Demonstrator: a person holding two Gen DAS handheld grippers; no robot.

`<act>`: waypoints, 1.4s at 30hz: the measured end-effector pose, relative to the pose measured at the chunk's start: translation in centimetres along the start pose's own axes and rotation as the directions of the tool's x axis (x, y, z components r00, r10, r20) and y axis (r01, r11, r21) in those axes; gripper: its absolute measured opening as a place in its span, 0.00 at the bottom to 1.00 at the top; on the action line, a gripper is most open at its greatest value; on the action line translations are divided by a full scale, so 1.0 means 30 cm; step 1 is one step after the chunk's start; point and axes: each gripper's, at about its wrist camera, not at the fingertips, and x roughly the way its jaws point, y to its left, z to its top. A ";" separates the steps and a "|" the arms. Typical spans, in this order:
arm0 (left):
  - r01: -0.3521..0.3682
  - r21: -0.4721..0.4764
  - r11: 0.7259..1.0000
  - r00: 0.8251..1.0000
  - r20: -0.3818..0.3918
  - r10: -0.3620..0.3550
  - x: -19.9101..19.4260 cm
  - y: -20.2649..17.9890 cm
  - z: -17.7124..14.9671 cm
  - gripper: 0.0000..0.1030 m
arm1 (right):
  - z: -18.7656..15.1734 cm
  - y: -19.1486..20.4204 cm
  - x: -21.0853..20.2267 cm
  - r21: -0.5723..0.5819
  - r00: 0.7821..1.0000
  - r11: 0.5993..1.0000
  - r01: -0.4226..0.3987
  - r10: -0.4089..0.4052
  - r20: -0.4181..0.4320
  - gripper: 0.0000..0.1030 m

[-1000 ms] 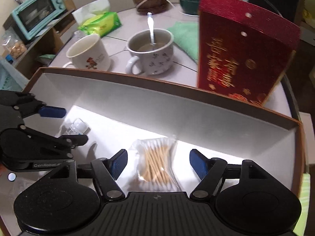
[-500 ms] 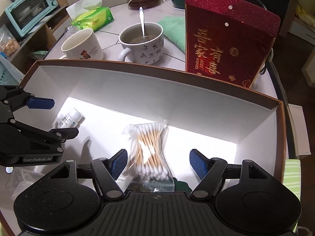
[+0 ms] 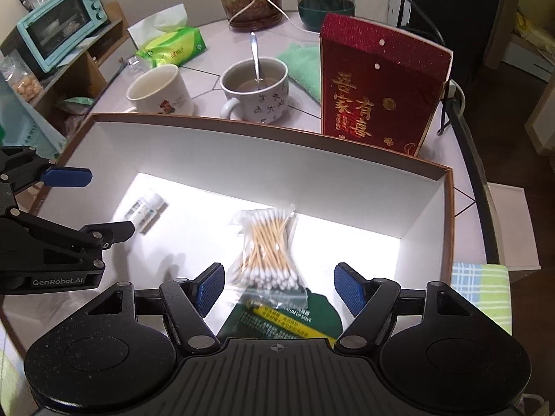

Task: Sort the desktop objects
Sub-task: 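Raise both open grippers above the box away from the placed items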

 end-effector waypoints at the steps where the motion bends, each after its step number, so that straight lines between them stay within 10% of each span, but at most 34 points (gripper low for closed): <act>1: -0.003 0.002 1.000 1.000 0.005 0.003 -0.015 -0.004 -0.001 0.68 | -0.004 0.005 -0.013 -0.002 1.000 1.000 0.005 -0.005 0.003 0.71; 42: -0.067 0.015 0.998 0.988 0.143 0.065 -0.466 -0.094 -0.203 0.84 | -0.210 0.117 -0.405 0.012 0.989 1.000 0.017 -0.019 0.145 0.71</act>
